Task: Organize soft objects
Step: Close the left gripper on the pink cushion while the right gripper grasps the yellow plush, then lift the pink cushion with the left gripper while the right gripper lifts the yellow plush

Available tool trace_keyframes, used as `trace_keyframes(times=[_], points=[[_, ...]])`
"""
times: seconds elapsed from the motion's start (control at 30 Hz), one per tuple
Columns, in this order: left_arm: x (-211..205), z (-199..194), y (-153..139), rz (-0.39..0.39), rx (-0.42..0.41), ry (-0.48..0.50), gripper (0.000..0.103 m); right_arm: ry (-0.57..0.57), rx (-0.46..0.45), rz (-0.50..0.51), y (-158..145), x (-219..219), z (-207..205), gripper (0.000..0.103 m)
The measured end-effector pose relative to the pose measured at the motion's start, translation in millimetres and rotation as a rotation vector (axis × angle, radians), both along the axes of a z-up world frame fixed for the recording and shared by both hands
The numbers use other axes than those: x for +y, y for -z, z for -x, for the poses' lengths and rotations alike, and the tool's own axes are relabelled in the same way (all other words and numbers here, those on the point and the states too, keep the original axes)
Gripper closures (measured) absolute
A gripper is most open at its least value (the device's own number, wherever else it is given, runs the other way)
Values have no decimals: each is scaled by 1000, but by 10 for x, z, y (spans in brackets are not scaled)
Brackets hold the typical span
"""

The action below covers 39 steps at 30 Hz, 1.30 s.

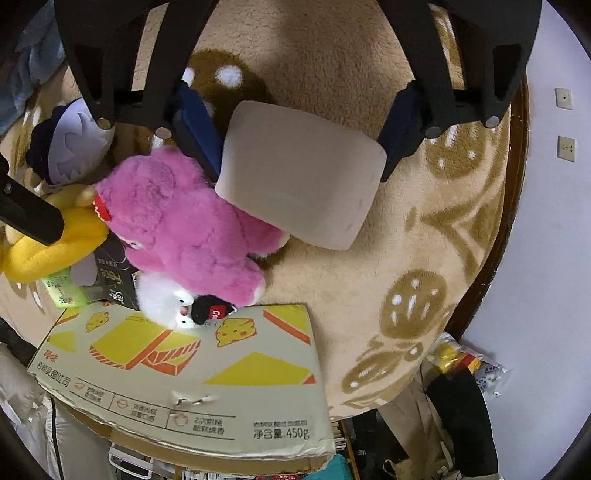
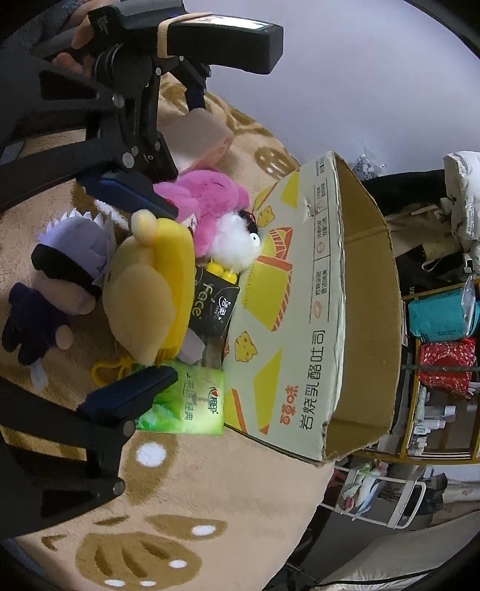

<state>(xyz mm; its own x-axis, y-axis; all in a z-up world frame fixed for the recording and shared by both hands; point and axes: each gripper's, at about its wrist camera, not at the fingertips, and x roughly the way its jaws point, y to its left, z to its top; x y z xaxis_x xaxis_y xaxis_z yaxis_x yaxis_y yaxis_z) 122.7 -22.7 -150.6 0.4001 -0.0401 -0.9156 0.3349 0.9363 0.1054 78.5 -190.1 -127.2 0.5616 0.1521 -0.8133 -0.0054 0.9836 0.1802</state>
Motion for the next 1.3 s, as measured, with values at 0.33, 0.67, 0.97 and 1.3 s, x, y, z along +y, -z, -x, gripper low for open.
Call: trace_keyframes(times=[0.33,0.67,0.97,1.3], points=[[115,31,-63,57,16,-72,31,7,-36,-6,-74,-2,71,23],[95,192,-122,54,0,-78,31,40,-87,7,-196,-60,174,23],[142,321,-283,44,-53,-96,32,79,-227,60,-482,-98,356,23],[174,583,-673,65,-189,-98,32,124,-315,83,-747,-180,595,23]])
